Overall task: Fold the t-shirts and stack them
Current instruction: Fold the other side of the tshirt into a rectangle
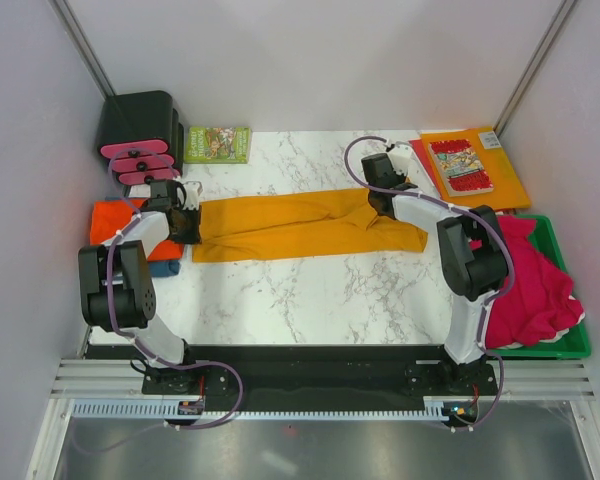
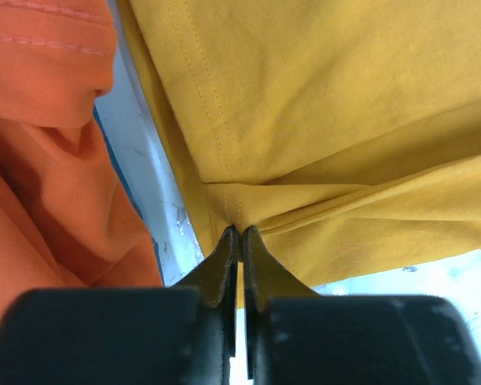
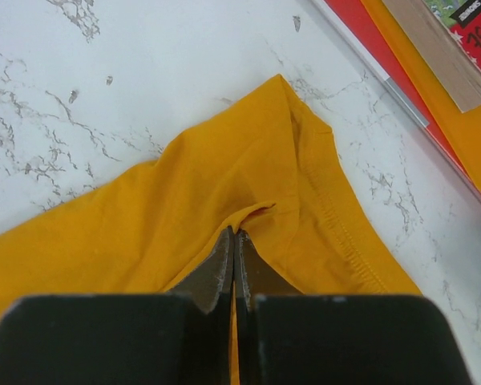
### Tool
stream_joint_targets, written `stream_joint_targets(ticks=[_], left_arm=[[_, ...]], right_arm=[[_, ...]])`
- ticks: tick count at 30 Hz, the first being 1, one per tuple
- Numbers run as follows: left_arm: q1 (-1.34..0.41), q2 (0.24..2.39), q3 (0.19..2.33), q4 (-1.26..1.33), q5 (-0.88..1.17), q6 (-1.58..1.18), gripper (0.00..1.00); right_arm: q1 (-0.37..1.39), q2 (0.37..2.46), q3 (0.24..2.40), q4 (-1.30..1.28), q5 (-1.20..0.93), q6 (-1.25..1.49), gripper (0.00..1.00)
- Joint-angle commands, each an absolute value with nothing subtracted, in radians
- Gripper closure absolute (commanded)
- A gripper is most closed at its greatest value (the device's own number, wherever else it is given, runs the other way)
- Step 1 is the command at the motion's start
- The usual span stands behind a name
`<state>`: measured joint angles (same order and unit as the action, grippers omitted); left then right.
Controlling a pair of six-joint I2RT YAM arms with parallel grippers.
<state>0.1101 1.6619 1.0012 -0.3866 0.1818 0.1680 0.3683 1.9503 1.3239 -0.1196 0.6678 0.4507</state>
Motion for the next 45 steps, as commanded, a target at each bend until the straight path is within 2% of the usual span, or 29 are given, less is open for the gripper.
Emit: stream_joint_targets(ticks=[1,2,3,4,5,7,8,10,12,13,14,16,17,22,33,45], left_arm=[[0.115,1.646,1.034,-0.348,0.160,0.155,0.86],[0.117,1.628,1.029,-0.342,0.161,0.153,0.80],[0.115,1.608,1.028,-0.333,0.170,0.149,0.74],[0.115,1.562,1.026,-0.315,0.173,0.144,0.60],[0.115,1.540,1.026,-0.311,0.175,0.137,0.54],[0.115,1.496,1.035,-0.310,0.181,0.126,0.45],[0.115,1.487,1.045,-0.316,0.179,0.123,0.44],[0.115,1.457,1.049,-0.327,0.195,0.114,0.44],[0.117,1.442,1.042,-0.347,0.241,0.114,0.45],[0.112,1.439,1.039,-0.354,0.256,0.118,0.49],[0.112,1.439,1.029,-0.363,0.296,0.121,0.52],[0.110,1.453,1.022,-0.382,0.339,0.143,0.57],[0.110,1.472,1.022,-0.405,0.374,0.150,0.59],[0.083,1.546,1.031,-0.449,0.388,0.187,0.71],[0.075,1.686,1.069,-0.460,0.290,0.189,0.73],[0.068,1.868,1.212,-0.446,0.213,0.140,0.68]], right_arm=[[0.365,1.934,1.352,-0.068,0.634,0.434,0.84],[0.367,1.918,1.344,-0.049,0.627,0.431,0.69],[0.371,1.884,1.339,-0.025,0.623,0.425,0.62],[0.385,1.870,1.341,-0.025,0.627,0.410,0.56],[0.393,1.856,1.347,-0.026,0.633,0.402,0.43],[0.420,1.818,1.351,-0.043,0.643,0.387,0.34],[0.431,1.804,1.350,-0.055,0.646,0.387,0.30],[0.465,1.764,1.330,-0.069,0.640,0.387,0.29],[0.488,1.729,1.303,-0.094,0.617,0.405,0.33],[0.514,1.717,1.257,-0.100,0.597,0.417,0.38],[0.529,1.692,1.229,-0.104,0.600,0.449,0.62],[0.551,1.675,1.142,-0.101,0.604,0.491,0.91],[0.551,1.672,1.120,-0.107,0.598,0.535,1.00],[0.552,1.684,1.037,-0.124,0.580,0.580,1.00],[0.552,1.741,1.092,-0.149,0.580,0.578,1.00],[0.564,1.730,1.072,-0.150,0.575,0.575,1.00]])
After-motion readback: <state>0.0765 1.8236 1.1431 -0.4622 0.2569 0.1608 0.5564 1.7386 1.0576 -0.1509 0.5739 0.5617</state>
